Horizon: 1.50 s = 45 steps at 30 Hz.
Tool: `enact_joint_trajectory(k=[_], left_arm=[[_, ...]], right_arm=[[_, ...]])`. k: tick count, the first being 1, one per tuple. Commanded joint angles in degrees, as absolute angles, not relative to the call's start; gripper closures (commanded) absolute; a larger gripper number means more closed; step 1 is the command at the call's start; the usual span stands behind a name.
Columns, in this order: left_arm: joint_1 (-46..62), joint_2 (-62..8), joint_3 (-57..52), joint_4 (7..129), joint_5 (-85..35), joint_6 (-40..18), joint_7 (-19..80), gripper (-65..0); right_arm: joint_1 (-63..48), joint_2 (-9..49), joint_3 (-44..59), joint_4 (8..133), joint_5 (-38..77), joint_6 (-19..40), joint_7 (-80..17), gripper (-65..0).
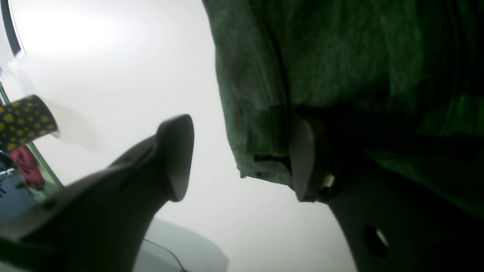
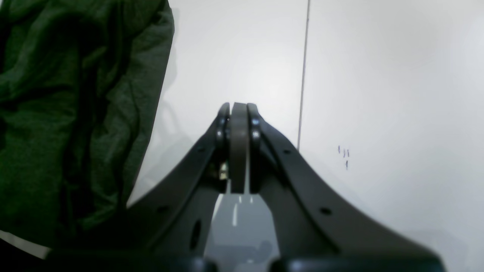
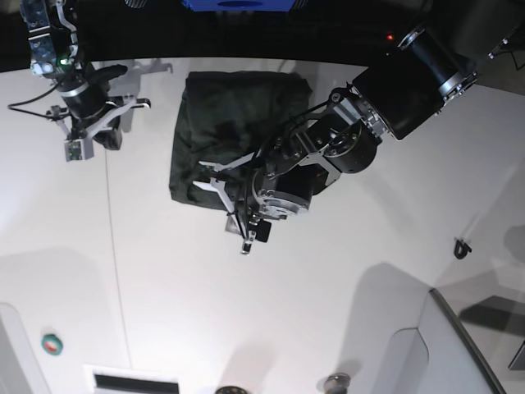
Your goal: Layout the t-shirt on the table in an organized manner, then fold the t-shirt properly
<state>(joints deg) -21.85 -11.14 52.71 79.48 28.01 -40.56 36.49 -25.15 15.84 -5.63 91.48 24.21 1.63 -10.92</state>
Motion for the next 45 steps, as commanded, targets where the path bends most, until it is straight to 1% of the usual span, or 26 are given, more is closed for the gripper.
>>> enact_joint_trajectory(k=[1, 6, 11, 16, 23, 28, 30, 33, 34, 35, 36, 37, 38, 39, 45], left_arm=[[-23.16, -11.03, 52.09, 80.40, 28.00, -40.00, 36.26, -38.2], [-22.20, -11.30, 52.09, 80.31, 27.91, -40.00, 36.09, -38.2], [-20.97, -9.98, 52.00, 77.58, 27.56, -40.00, 35.91, -38.2], [-21.58, -10.15, 51.74, 81.36, 19.47, -40.00, 36.18, -38.2], [-22.11, -10.15, 47.08, 82.77, 19.12, -40.00, 36.26, -38.2], [-19.74, -12.26, 43.38, 89.54, 19.12, -40.00, 36.26, -38.2], [-17.36, -13.67, 40.22, 93.85, 19.12, -40.00, 36.26, -38.0], [-12.35, -14.90, 31.87, 98.15, 19.03, -40.00, 36.00, -37.5], [-10.68, -15.25, 28.44, 99.12, 19.03, -40.00, 35.91, -35.2], [-8.84, -15.60, 24.92, 100.18, 19.03, -40.00, 35.82, -29.9], [-7.43, -15.60, 21.85, 101.14, 19.03, -40.00, 35.82, -23.0], [-6.11, -15.60, 18.95, 102.29, 19.03, -40.00, 35.82, -13.8], [-4.26, -15.60, 15.78, 103.60, 19.03, -40.00, 35.74, -1.8], [-2.77, -15.60, 12.62, 105.01, 18.95, -40.00, 35.30, 0.0], [9.19, -15.60, -3.03, 107.65, 19.03, -40.00, 22.81, 0.0]], right_arm=[[-25.19, 16.31, -5.41, 92.62, 24.48, 1.89, -9.63, -0.8], [-25.10, 16.31, -5.58, 92.70, 24.48, 1.89, -9.63, -0.8], [-25.10, 16.31, -5.58, 92.70, 24.48, 1.89, -9.63, -0.8], [-25.19, 16.31, -5.58, 92.70, 24.48, 1.89, -9.63, -0.8], [-25.27, 16.31, -5.41, 92.70, 24.48, 1.89, -9.63, -0.8], [-25.27, 16.31, -5.23, 92.70, 24.48, 1.89, -9.63, -0.8], [-25.19, 16.31, -5.23, 92.70, 24.48, 1.89, -9.63, -0.8], [-25.19, 16.31, -5.23, 92.70, 24.48, 1.98, -9.63, -0.8], [-25.19, 16.31, -5.23, 92.70, 24.48, 1.98, -9.63, -0.8], [-25.19, 16.31, -5.23, 92.70, 24.48, 1.98, -9.63, -0.8], [-25.19, 16.31, -5.23, 92.70, 24.48, 1.98, -9.63, -0.8], [-25.19, 16.31, -5.23, 92.70, 24.48, 1.98, -9.54, -0.8], [-25.19, 16.31, -5.23, 92.70, 24.48, 1.98, -9.45, -0.8], [-25.10, 16.31, -5.14, 92.88, 24.48, 1.98, -9.45, -0.8], [-26.86, 16.84, -4.44, 98.95, 24.48, 1.98, -9.45, -0.8]])
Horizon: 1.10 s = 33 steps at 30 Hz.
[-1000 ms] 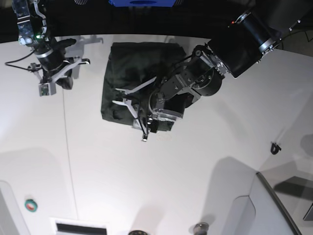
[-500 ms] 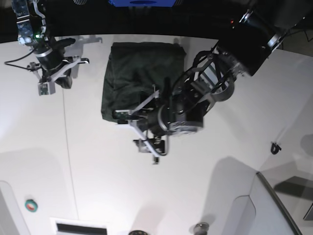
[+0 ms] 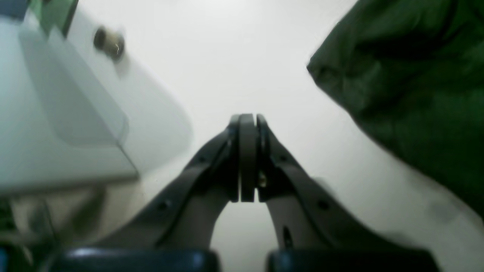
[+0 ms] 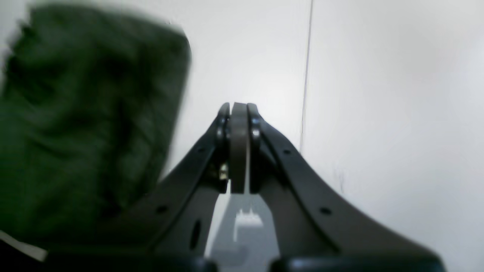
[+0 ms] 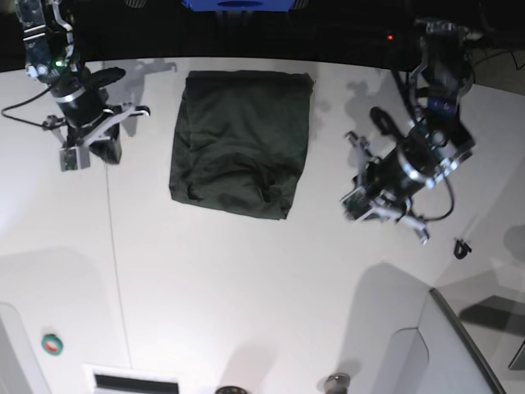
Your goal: Layout the t-shirt on the table in an organized manner, then fold the t-shirt properly
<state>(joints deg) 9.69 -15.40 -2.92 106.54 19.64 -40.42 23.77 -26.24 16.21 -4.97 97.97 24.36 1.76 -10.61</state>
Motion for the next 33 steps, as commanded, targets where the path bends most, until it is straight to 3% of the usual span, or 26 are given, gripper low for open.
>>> enact_joint_trajectory(k=[1, 6, 10, 13, 16, 23, 33], left_arm=[[11.12, -15.60, -5.14, 107.65, 18.77, -40.00, 21.14, 0.0], [20.88, -15.69, -15.96, 105.98, 16.48, -40.00, 11.56, 0.0], [26.59, -18.07, -21.67, 102.64, 5.23, -40.00, 8.22, 0.0], [27.03, -20.97, -21.85, 94.29, 1.36, -40.00, 11.21, 0.0], [27.82, -22.99, -21.49, 85.14, 1.45, -40.00, 7.25, 0.0], [32.31, -30.11, -12.35, 69.14, 1.45, -39.60, -10.95, 0.0], [36.35, -32.22, 1.36, 53.93, 1.45, -29.49, -25.54, 0.0]], right_arm=[[-27.65, 16.84, -3.38, 100.26, 24.48, 2.07, -9.45, -0.8], [-34.42, 16.75, 0.92, 104.66, 24.13, 2.15, -9.45, -0.8], [-40.13, 16.75, 4.53, 104.84, 24.13, 2.15, -9.45, -0.8], [-43.65, 16.75, 5.05, 104.92, 24.04, 2.15, -9.45, -0.8], [-46.55, 16.75, 4.79, 105.01, 24.04, 2.15, -9.45, -0.8], [-54.29, 16.57, 5.14, 105.01, 24.04, 2.07, -9.45, -0.8], [-60.18, 16.75, 4.88, 105.01, 22.02, 2.07, -9.71, -0.8]])
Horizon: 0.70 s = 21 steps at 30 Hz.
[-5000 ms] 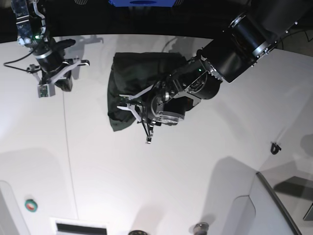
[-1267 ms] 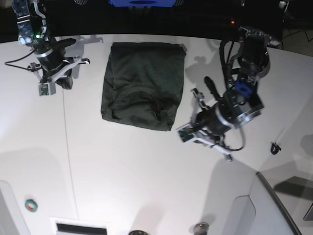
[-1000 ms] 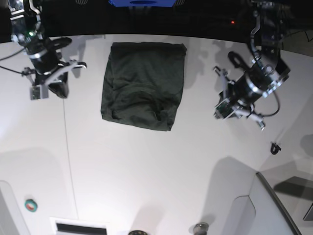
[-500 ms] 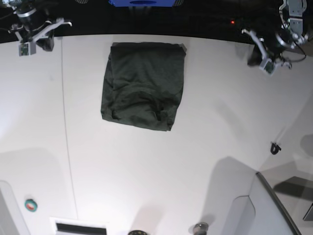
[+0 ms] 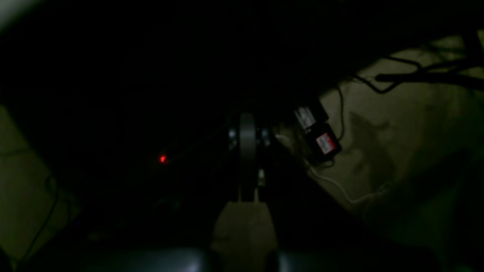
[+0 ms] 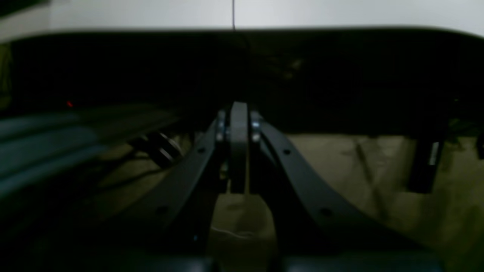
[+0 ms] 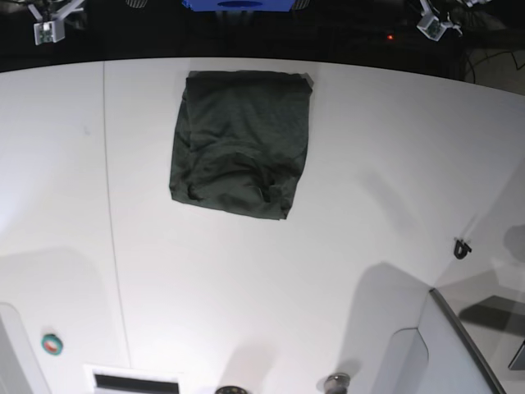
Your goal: Layout the t-shirt on the table in an organized manner, then fold the t-shirt properly
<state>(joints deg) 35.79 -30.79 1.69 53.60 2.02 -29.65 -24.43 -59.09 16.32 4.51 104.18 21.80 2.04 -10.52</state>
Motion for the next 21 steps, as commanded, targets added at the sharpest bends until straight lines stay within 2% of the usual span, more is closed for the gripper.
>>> enact_joint_trajectory(k=[1, 6, 10, 17, 21], left_arm=[[36.97, -32.04, 1.63, 53.67, 1.36, -28.70, -25.98, 0.0], [40.48, -30.02, 1.27, 54.46, 1.36, -27.74, -26.51, 0.0], [41.80, -27.91, 1.71, 52.00, 1.36, -27.65, -26.24, 0.0], [39.78, -22.11, 1.71, 43.03, 1.36, -27.65, -26.59, 0.0], [35.91, -19.47, 2.42, 38.73, 1.45, -27.65, -26.24, 0.0]], right_arm=[[-60.88, 16.75, 4.97, 105.45, 19.82, 2.07, -9.71, -0.8], [-62.90, 13.67, 4.18, 105.80, 8.13, 2.07, -9.71, -0.8], [-61.23, 11.12, 0.75, 99.91, 1.89, 2.07, -9.71, -0.8], [-48.22, 11.65, -12.35, 78.02, 0.31, 2.07, -9.71, -0.8], [-36.97, 11.21, -18.59, 57.80, 0.40, 2.07, -9.45, -0.8]])
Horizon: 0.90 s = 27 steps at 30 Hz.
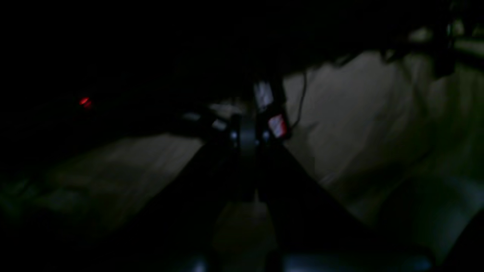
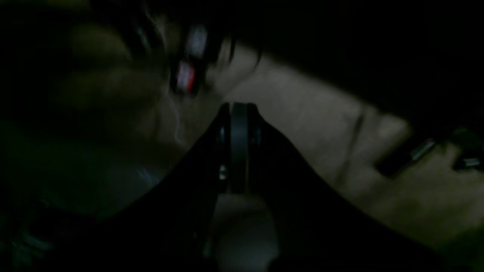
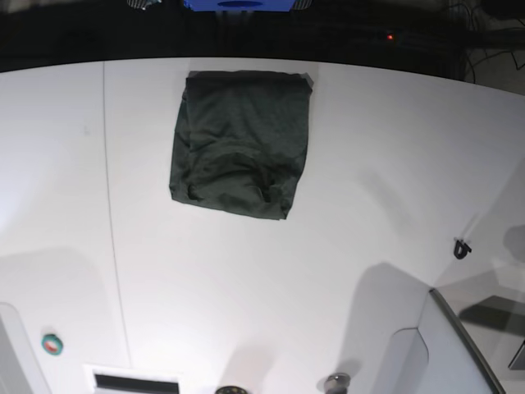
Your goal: Layout the t-shirt on the table in an organized manner, then fold the t-shirt properly
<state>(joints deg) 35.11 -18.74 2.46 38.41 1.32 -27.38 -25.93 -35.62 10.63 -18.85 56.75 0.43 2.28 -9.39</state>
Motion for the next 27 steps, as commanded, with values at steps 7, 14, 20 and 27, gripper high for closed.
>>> enact_joint_trajectory(k=[7, 14, 20, 27], left_arm=[[15.34, -15.69, 12.62, 5.85, 1.36, -22.81, -26.42, 0.0], [6.73, -11.38, 32.13, 0.31, 0.92, -15.78, -21.49, 0.0], [4.88, -11.21, 33.01, 7.08, 1.01, -15.69, -16.40, 0.0], [2.59, -12.00, 33.01, 5.32, 0.84, -15.69, -16.84, 0.0]], right_arm=[[-12.53, 9.01, -24.75, 5.49, 0.48, 1.63, 12.53, -1.5], [-7.52, 10.86, -24.75, 0.00, 0.48, 1.63, 19.03, -1.5], [-8.48, 11.30, -24.75, 0.75, 0.48, 1.63, 19.03, -1.5], [-8.48, 11.74, -24.75, 0.48, 0.48, 1.54, 18.77, -1.5]])
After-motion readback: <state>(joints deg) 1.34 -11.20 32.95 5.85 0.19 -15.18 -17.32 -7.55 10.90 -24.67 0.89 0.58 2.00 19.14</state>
